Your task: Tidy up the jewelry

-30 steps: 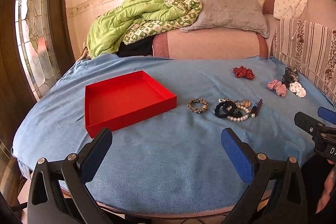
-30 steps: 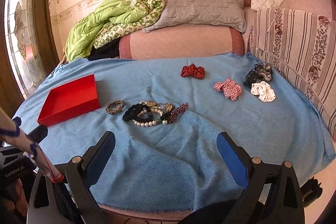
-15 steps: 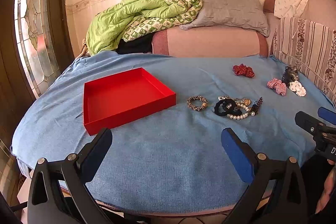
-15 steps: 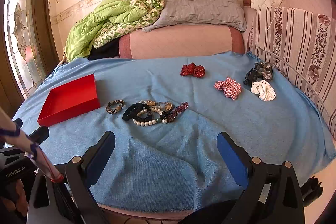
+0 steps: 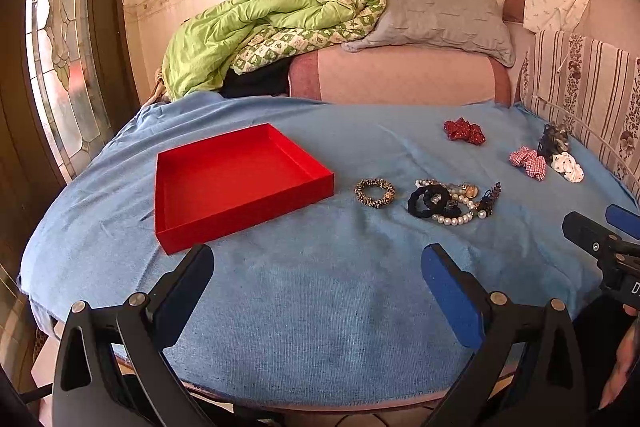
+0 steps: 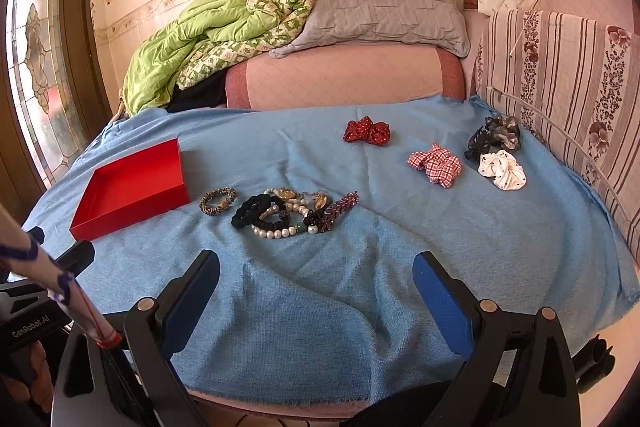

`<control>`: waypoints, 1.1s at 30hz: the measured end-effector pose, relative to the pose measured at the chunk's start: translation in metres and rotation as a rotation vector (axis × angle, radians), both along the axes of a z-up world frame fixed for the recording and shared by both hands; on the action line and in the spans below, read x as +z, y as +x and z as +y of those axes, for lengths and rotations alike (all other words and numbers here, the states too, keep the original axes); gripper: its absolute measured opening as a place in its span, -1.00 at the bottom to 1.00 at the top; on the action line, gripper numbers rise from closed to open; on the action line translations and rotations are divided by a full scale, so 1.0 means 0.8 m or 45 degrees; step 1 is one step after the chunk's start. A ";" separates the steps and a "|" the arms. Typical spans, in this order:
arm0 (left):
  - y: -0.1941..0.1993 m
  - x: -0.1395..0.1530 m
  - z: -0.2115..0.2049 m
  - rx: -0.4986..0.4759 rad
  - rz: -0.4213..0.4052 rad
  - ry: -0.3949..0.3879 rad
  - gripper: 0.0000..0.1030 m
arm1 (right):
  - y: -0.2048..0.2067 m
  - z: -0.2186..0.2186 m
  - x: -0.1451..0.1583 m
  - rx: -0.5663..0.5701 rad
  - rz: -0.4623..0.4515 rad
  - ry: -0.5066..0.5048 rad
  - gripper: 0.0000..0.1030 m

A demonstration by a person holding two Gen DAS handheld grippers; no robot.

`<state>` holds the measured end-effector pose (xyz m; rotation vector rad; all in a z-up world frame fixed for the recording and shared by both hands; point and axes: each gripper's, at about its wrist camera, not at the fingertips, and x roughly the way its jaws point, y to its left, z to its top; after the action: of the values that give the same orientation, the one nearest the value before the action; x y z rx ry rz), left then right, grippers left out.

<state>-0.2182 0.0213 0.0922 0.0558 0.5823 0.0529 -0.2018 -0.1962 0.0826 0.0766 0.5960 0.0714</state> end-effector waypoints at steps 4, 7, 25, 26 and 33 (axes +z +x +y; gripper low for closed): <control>0.010 -0.005 0.008 0.006 0.039 -0.039 1.00 | 0.006 -0.003 -0.002 0.006 0.017 0.016 0.93; 0.020 -0.010 0.015 0.008 0.078 -0.064 1.00 | 0.012 -0.010 -0.003 -0.004 0.032 0.033 0.93; 0.171 -0.025 -0.006 -0.279 0.352 -0.242 0.58 | 0.150 -0.089 -0.053 0.009 0.393 0.559 0.57; 0.182 -0.032 -0.008 -0.282 0.379 -0.245 0.35 | 0.160 -0.089 -0.058 0.004 0.419 0.589 0.55; 0.203 -0.052 -0.010 -0.310 0.428 -0.250 0.30 | 0.220 -0.090 -0.086 -0.044 0.538 0.713 0.34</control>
<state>-0.0556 0.0131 0.0508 -0.0565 0.9100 -0.2543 -0.0258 -0.2680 0.0142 0.6578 0.9836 0.1906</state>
